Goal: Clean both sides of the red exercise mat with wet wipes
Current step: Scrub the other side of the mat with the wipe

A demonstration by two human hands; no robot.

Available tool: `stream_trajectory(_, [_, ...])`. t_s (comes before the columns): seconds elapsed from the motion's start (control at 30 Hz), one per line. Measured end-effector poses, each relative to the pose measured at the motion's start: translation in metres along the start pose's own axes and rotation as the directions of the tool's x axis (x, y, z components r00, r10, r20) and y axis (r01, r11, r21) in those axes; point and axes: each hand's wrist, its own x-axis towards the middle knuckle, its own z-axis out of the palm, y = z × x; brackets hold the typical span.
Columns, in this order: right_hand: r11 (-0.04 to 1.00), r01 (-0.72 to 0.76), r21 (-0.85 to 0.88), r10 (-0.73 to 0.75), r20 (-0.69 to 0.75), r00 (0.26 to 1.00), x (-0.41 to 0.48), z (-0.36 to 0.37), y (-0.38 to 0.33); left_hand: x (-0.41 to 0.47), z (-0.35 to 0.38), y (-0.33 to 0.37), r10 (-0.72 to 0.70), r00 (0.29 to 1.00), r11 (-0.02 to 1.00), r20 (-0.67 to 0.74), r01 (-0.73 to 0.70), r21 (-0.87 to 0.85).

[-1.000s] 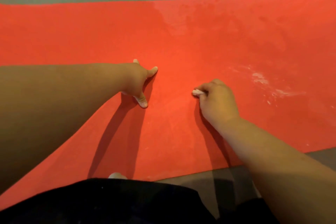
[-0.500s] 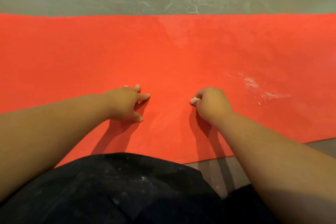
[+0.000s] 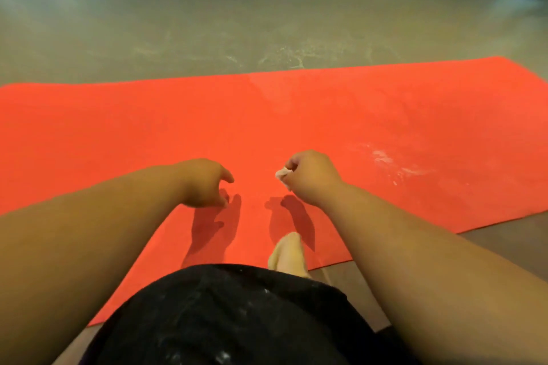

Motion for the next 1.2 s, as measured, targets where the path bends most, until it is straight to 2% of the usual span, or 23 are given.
stream_trajectory(0.1, [0.996, 0.005, -0.084, -0.003, 0.029, 1.000, 0.008, 0.009, 0.007, 0.026, 0.000, 0.001, 0.014, 0.999, 0.999, -0.037, -0.012, 0.036])
stream_trajectory(0.2, [1.000, 0.002, -0.024, 0.000, 0.080, 0.997, 0.020, 0.029, 0.016, 0.058, 0.007, -0.004, -0.003, 0.997, 0.999, -0.075, 0.006, 0.047])
stream_trajectory(0.33, [0.990, 0.132, -0.058, -0.119, 0.181, 0.976, 0.041, 0.049, 0.030, 0.109, 0.021, -0.019, -0.083, 0.960, 0.997, -0.268, 0.079, -0.026])
stream_trajectory(0.4, [0.992, 0.082, -0.096, -0.075, 0.071, 0.995, 0.059, 0.041, 0.063, 0.127, 0.034, -0.020, -0.154, 0.928, 0.988, -0.340, 0.135, -0.077])
stream_trajectory(0.47, [0.988, -0.053, -0.145, 0.032, -0.140, 0.990, 0.082, 0.023, 0.105, 0.138, 0.051, -0.022, -0.197, 0.891, 0.980, -0.410, 0.166, -0.110])
stream_trajectory(0.53, [0.965, -0.226, -0.134, 0.174, -0.315, 0.933, 0.100, 0.011, 0.134, 0.143, 0.059, -0.025, -0.196, 0.867, 0.980, -0.458, 0.161, -0.115])
stream_trajectory(0.6, [0.958, -0.272, -0.094, 0.216, -0.391, 0.895, 0.104, 0.020, 0.125, 0.144, 0.059, -0.028, -0.199, 0.854, 0.979, -0.480, 0.149, -0.140])
stream_trajectory(0.67, [0.993, -0.092, -0.071, 0.059, -0.376, 0.925, 0.090, 0.049, 0.090, 0.144, 0.059, -0.028, -0.216, 0.836, 0.972, -0.504, 0.137, -0.189])
stream_trajectory(0.73, [0.982, 0.184, -0.044, -0.189, -0.237, 0.953, 0.061, 0.079, 0.045, 0.143, 0.060, -0.027, -0.227, 0.821, 0.967, -0.524, 0.128, -0.219])
stream_trajectory(0.8, [0.917, 0.398, -0.013, -0.397, -0.079, 0.914, 0.046, 0.093, 0.025, 0.144, 0.061, -0.028, -0.230, 0.815, 0.967, -0.531, 0.130, -0.220])
stream_trajectory(0.83, [0.902, 0.433, -0.007, -0.432, -0.042, 0.901, 0.052, 0.089, 0.030, 0.145, 0.061, -0.029, -0.228, 0.816, 0.968, -0.531, 0.132, -0.213])
stream_trajectory(0.9, [0.933, 0.357, -0.056, -0.360, -0.071, 0.930, 0.078, 0.071, 0.059, 0.145, 0.061, -0.030, -0.219, 0.820, 0.972, -0.529, 0.135, -0.193])
stream_trajectory(0.97, [0.987, 0.123, -0.107, -0.144, -0.222, 0.964, 0.104, 0.041, 0.100, 0.146, 0.062, -0.030, -0.217, 0.823, 0.973, -0.525, 0.141, -0.181])
stream_trajectory(1.03, [0.990, -0.122, -0.077, 0.084, -0.379, 0.921, 0.117, 0.019, 0.131, 0.147, 0.063, -0.031, -0.222, 0.824, 0.973, -0.522, 0.151, -0.176])
stream_trajectory(1.07, [0.980, -0.180, -0.084, 0.130, -0.412, 0.902, 0.119, 0.017, 0.133, 0.148, 0.063, -0.031, -0.221, 0.825, 0.973, -0.521, 0.149, -0.178])
stream_trajectory(1.1, [0.978, -0.176, -0.109, 0.116, -0.417, 0.902, 0.117, 0.021, 0.125, 0.148, 0.062, -0.031, -0.220, 0.824, 0.973, -0.522, 0.143, -0.183])
stream_trajectory(1.13, [0.981, -0.115, -0.154, 0.042, -0.409, 0.912, 0.112, 0.030, 0.111, 0.148, 0.062, -0.031, -0.221, 0.820, 0.972, -0.528, 0.140, -0.190])
stream_trajectory(1.2, [0.984, 0.117, -0.135, -0.159, -0.366, 0.917, 0.091, 0.055, 0.073, 0.148, 0.063, -0.031, -0.226, 0.813, 0.970, -0.537, 0.138, -0.199])
